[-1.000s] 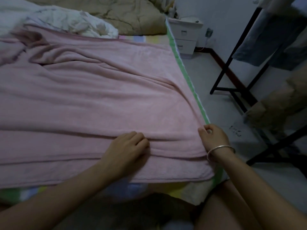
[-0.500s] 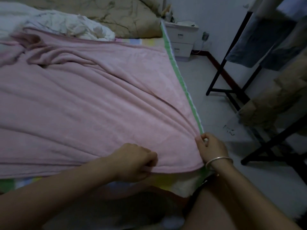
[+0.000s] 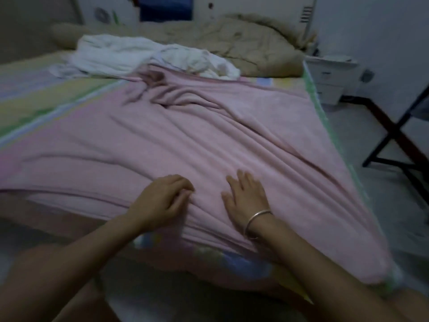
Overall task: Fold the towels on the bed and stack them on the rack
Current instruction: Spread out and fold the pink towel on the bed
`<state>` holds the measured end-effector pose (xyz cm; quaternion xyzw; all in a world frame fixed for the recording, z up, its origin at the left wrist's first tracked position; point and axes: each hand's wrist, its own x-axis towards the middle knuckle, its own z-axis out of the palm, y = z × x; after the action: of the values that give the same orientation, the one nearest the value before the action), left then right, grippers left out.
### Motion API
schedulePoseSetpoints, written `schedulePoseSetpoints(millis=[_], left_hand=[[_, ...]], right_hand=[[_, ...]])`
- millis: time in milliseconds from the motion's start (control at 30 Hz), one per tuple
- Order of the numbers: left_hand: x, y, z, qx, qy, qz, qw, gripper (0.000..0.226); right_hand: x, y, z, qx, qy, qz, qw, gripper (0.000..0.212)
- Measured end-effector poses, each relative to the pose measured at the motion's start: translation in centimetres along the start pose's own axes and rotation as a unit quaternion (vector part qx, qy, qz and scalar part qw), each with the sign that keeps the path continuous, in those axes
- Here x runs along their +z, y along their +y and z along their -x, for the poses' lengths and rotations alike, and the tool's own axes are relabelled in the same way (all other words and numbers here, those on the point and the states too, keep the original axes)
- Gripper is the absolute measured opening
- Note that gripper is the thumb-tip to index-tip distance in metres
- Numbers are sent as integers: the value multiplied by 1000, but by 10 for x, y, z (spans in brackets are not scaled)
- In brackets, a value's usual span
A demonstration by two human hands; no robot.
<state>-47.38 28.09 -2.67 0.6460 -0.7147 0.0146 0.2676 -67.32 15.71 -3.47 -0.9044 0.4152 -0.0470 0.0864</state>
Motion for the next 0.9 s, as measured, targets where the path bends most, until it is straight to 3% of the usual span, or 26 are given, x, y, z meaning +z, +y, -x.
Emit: schedulePoseSetpoints(millis=[133,267,400,467,600,667,767,833,900], left_hand=[[-56,-114,58,-135,82,-131,979,37],[-103,-189,114,-256,78,-184,946,48],[-135,-227,142,-229,-11,-211,950,64],[-148,-238,145,-216,-50,-216,951,68],[-152,-251,155,-144,-95,-199,965,80],[-152,-253,155,-129,-85,-202,967,77],[-154,-252,147,-105,-16,-234,966,52],[-157,-254,145,-133,36,-263,955,37],[-165,-257,149,-214,76,-287,931,40]], right_hand=[[22,-98,-46,-18,-27,6,999,62],[27,-173,-73,-113,-3,-26,993,57],[27,-232,-89,-314,173,-91,929,35],[33,-260,-93,-375,157,-60,911,23],[45,-301,-92,-363,58,57,928,42],[51,-311,-93,-348,76,77,931,40],[55,-317,-96,-332,127,67,932,31],[56,-319,-93,-328,130,65,934,30],[57,-323,-90,-326,134,52,934,30]])
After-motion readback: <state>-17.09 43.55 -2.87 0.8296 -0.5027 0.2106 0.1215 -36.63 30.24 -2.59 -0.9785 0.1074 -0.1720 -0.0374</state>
